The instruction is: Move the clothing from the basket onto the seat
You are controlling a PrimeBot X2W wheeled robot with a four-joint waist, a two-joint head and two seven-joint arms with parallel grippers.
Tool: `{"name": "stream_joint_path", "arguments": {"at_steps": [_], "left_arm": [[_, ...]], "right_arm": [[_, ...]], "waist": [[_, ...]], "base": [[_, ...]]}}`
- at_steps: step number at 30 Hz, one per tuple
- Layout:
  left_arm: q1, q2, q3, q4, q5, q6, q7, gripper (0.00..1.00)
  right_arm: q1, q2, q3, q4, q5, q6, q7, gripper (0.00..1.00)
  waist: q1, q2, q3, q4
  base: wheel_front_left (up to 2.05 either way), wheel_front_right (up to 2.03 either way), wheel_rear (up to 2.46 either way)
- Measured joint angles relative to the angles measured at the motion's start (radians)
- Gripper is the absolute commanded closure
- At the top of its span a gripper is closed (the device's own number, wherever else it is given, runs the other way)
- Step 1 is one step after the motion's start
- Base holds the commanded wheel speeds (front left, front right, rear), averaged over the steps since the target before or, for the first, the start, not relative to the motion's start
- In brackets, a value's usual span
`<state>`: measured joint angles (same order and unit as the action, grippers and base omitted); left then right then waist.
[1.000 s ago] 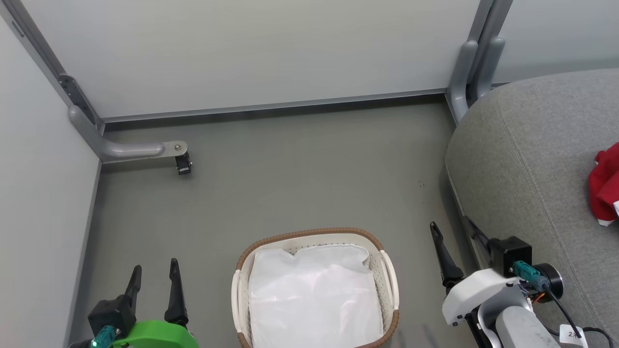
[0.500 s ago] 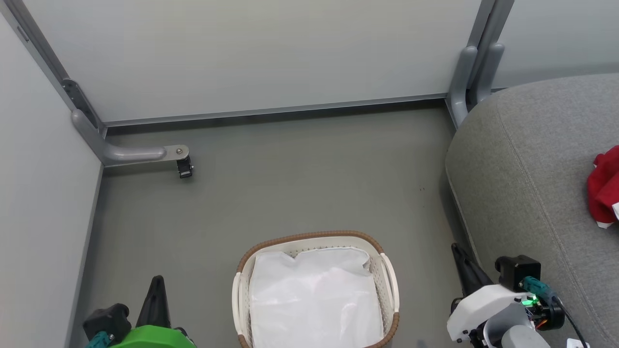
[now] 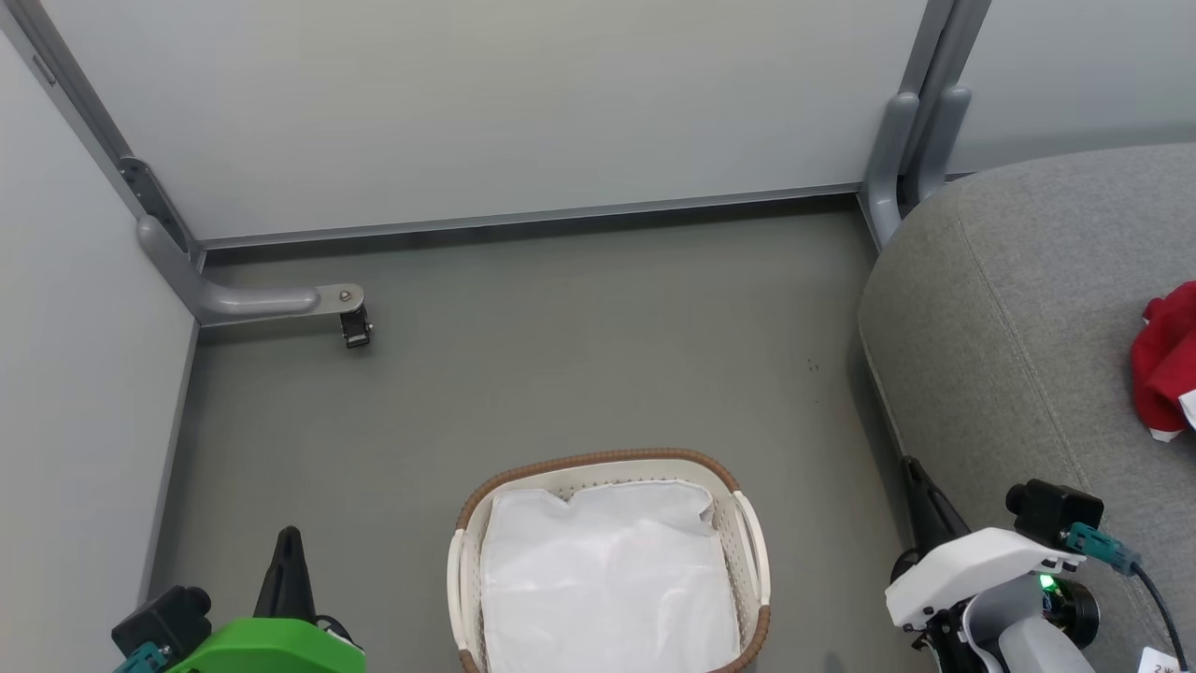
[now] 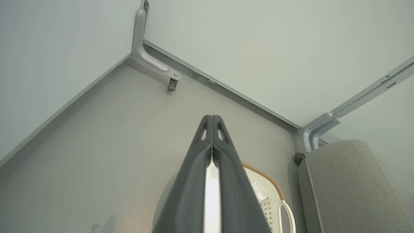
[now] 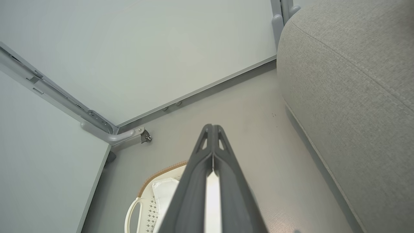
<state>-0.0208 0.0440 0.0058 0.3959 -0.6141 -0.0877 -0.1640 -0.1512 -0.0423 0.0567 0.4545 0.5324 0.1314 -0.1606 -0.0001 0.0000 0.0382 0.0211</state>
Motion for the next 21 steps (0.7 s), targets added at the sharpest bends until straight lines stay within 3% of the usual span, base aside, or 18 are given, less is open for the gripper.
{"name": "stream_joint_path", "arguments": {"at_steps": [21], "left_arm": [[-0.016, 0.000, 0.030, -0.040, -0.280, -0.010, 0.077, 1.00]], "right_arm": [[0.016, -0.001, -0.048, -0.060, 0.306, 0.000, 0.077, 1.00]], "waist": [[0.0000, 0.0000, -0.007, -0.004]], "base": [[0.00, 0.00, 0.00]]}}
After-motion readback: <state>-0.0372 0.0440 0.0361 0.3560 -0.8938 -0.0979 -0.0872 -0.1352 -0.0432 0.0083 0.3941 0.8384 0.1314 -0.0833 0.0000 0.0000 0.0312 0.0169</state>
